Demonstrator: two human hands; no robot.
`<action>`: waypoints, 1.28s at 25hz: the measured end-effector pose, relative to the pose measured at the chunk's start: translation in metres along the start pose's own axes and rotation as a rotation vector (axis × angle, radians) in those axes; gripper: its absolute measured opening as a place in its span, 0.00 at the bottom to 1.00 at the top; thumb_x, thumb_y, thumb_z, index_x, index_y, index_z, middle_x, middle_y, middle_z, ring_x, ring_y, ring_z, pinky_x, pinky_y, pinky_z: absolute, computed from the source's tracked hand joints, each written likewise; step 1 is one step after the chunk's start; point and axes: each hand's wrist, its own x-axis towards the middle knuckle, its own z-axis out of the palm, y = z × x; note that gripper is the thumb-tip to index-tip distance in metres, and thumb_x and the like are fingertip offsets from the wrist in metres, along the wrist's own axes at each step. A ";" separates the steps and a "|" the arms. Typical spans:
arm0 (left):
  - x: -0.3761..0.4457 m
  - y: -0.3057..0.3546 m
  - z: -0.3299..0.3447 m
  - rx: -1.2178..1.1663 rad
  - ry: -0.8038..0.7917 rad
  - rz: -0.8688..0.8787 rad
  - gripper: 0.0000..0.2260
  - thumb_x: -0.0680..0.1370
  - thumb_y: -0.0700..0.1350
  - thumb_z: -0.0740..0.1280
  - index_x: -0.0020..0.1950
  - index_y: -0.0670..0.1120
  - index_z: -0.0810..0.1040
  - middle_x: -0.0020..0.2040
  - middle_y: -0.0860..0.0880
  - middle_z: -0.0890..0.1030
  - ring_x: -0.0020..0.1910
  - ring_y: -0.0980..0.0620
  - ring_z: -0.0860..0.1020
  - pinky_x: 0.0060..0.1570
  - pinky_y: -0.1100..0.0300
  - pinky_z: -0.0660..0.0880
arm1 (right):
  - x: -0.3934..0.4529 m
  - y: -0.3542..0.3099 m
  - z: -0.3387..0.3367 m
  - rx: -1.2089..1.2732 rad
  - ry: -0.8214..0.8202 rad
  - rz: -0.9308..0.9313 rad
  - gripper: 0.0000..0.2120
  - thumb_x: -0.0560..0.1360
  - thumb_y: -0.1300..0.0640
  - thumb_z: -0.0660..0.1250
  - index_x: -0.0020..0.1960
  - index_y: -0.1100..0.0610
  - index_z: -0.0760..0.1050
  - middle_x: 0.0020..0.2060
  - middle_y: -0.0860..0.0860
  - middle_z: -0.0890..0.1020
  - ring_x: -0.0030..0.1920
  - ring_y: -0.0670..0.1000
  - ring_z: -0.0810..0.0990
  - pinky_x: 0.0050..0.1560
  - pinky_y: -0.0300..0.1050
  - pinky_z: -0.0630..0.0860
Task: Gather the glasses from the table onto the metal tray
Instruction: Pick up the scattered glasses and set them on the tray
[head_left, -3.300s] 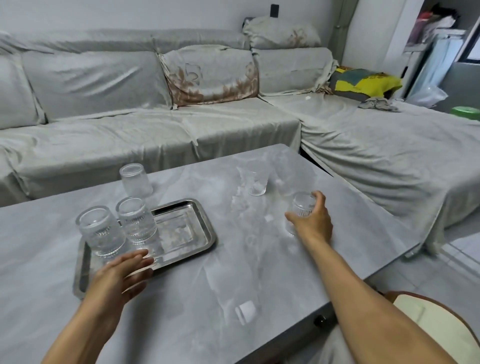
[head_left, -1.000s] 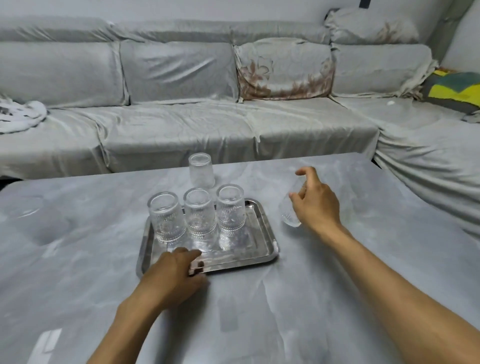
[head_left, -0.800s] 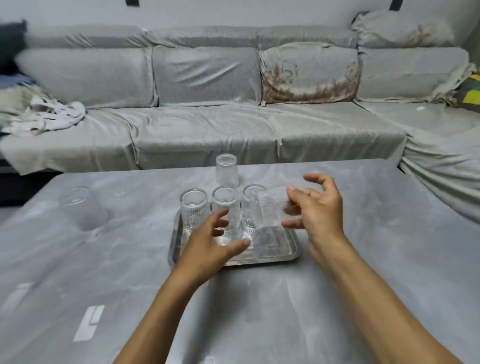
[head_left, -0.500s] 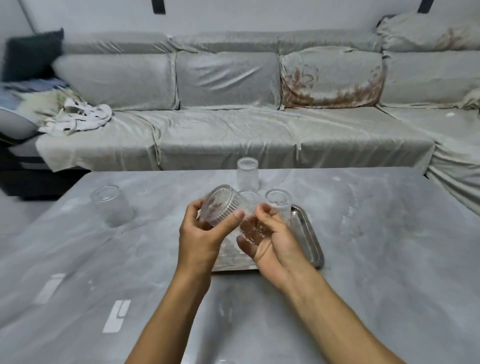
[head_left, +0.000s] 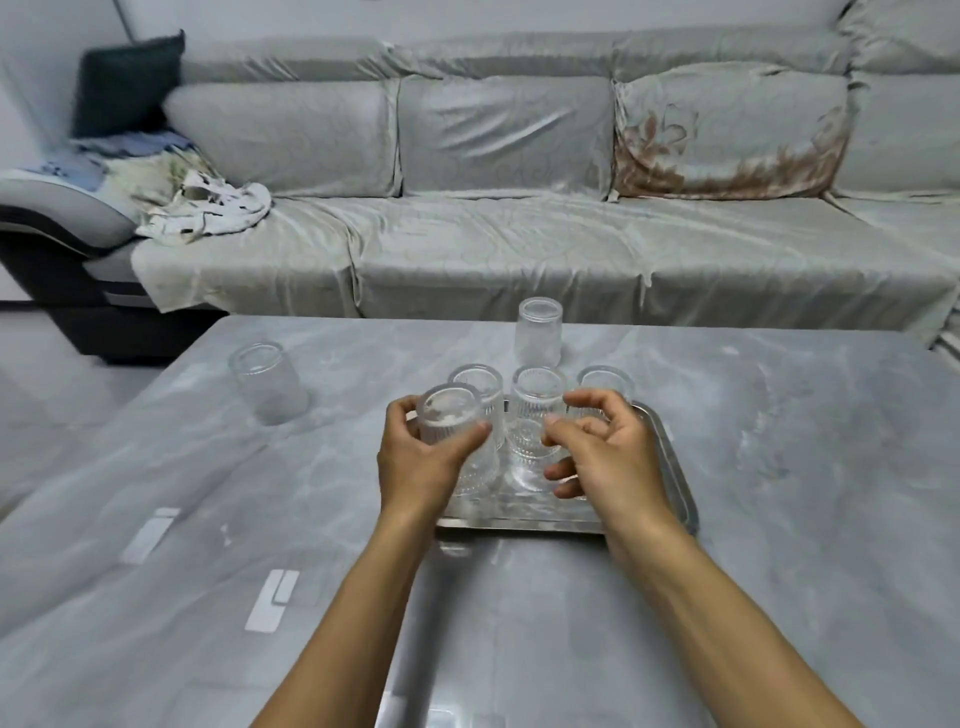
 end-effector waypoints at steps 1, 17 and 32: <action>0.000 -0.004 0.002 0.073 -0.007 0.048 0.28 0.56 0.56 0.80 0.51 0.57 0.72 0.48 0.51 0.84 0.46 0.51 0.83 0.49 0.49 0.80 | 0.001 0.002 -0.001 -0.002 0.002 0.005 0.10 0.71 0.62 0.70 0.49 0.50 0.75 0.35 0.54 0.84 0.26 0.49 0.79 0.23 0.42 0.73; 0.040 0.004 -0.059 0.329 -0.096 0.137 0.37 0.65 0.56 0.76 0.71 0.53 0.66 0.63 0.51 0.75 0.62 0.49 0.75 0.60 0.51 0.74 | -0.047 0.032 0.048 -0.616 -0.241 -0.401 0.09 0.71 0.58 0.67 0.49 0.48 0.75 0.40 0.43 0.83 0.35 0.46 0.80 0.40 0.47 0.77; 0.221 -0.020 -0.151 0.674 0.218 -0.076 0.41 0.61 0.56 0.80 0.69 0.47 0.68 0.64 0.46 0.77 0.55 0.46 0.75 0.51 0.55 0.70 | -0.056 0.082 0.071 -0.955 -0.744 -0.530 0.43 0.78 0.48 0.56 0.61 0.30 0.18 0.76 0.35 0.44 0.73 0.37 0.52 0.67 0.34 0.56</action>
